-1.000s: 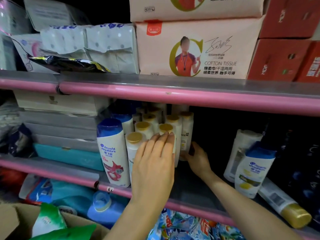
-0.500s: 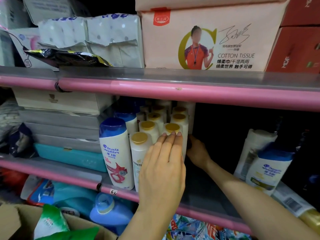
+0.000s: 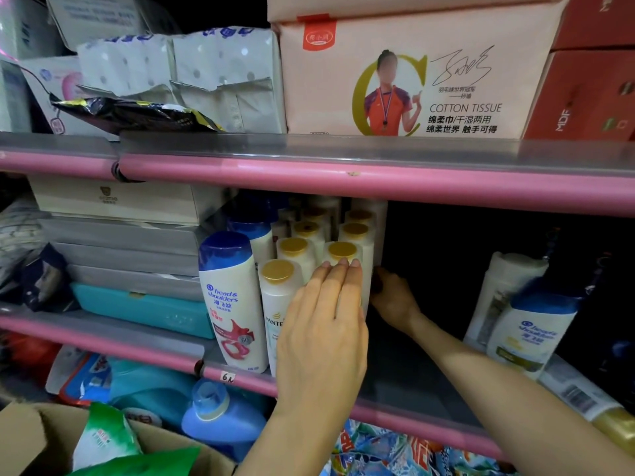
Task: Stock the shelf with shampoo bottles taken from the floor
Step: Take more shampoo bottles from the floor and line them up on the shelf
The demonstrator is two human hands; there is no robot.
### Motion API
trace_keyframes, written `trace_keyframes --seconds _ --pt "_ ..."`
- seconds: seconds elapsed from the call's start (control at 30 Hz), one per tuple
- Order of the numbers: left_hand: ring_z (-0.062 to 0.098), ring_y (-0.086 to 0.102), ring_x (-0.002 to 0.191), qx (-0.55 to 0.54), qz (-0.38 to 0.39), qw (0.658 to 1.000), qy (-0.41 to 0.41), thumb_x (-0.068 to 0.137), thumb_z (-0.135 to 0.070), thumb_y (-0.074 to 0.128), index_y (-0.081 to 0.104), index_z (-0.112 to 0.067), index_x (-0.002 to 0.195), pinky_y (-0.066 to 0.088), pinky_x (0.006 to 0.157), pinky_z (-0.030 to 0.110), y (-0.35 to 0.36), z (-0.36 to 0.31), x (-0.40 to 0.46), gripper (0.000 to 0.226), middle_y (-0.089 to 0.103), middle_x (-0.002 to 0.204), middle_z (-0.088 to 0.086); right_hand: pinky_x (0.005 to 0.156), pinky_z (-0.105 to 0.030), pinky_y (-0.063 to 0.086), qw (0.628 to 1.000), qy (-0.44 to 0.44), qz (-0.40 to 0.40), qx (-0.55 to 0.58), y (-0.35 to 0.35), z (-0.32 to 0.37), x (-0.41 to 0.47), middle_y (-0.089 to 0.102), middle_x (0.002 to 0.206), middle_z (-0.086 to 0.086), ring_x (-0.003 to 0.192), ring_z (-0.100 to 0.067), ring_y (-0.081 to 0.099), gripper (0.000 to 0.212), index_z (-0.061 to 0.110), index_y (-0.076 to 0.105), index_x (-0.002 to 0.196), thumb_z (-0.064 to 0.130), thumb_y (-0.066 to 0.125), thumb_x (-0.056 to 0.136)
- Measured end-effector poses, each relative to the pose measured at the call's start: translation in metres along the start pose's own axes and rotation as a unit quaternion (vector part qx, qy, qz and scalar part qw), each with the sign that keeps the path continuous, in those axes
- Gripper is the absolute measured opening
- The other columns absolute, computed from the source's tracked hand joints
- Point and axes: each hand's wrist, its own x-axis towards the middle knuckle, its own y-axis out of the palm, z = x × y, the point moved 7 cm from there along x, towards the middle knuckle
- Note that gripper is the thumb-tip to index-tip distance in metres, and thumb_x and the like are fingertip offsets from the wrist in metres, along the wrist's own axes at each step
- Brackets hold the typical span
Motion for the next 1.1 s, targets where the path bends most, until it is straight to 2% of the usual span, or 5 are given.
trace_keyframes --seconds 0.17,0.4,0.53,0.63,1.1 --pt "0.026 0.060 0.115 -0.004 -0.001 1.000 0.002 0.075 -0.012 0.074 0.062 -0.005 0.122 0.048 0.095 0.038 0.000 -0.001 -0.001 0.049 0.065 0.121 0.009 0.079 -0.021 0.045 1.000 -0.001 -0.007 -0.006 0.000 0.001 -0.003 0.065 0.117 -0.007 0.108 -0.022 0.063 0.034 0.014 0.055 0.122 0.016 0.063 0.090" --pt "0.025 0.057 0.107 -0.055 0.021 0.997 -0.042 0.078 -0.024 0.074 0.059 -0.015 0.125 0.047 0.087 0.037 -0.006 0.017 0.006 0.050 0.059 0.122 0.005 0.081 -0.035 0.055 0.997 -0.050 -0.046 0.042 -0.023 0.015 -0.029 0.059 0.105 0.001 0.096 -0.016 0.061 0.045 0.018 0.041 0.116 0.013 0.067 0.080" --pt "0.029 0.053 0.100 0.029 0.037 0.997 -0.069 0.076 -0.045 0.071 0.064 -0.020 0.112 0.036 0.080 0.039 -0.012 0.026 0.017 0.044 0.063 0.107 0.002 0.067 -0.009 0.047 0.997 -0.069 0.005 0.039 -0.011 0.024 -0.045 0.056 0.094 0.024 0.084 0.006 0.058 0.040 0.031 0.043 0.110 0.032 0.070 0.081" --pt "0.029 0.049 0.105 0.066 0.045 0.995 -0.062 0.076 -0.050 0.069 0.068 -0.022 0.102 0.025 0.080 0.039 -0.017 0.024 0.023 0.039 0.067 0.105 -0.001 0.063 -0.002 0.040 0.997 -0.061 0.012 0.045 -0.005 0.025 -0.043 0.057 0.102 0.017 0.088 0.002 0.055 0.043 0.022 0.048 0.119 0.035 0.068 0.084" --pt "0.028 0.048 0.105 0.080 0.059 0.994 -0.046 0.079 -0.049 0.067 0.069 -0.022 0.101 0.023 0.083 0.039 -0.018 0.021 0.022 0.035 0.069 0.104 -0.002 0.086 -0.026 0.050 0.999 -0.029 0.028 0.009 -0.012 0.028 -0.050 0.063 0.121 -0.005 0.108 -0.019 0.061 0.048 0.012 0.050 0.126 0.029 0.068 0.086"
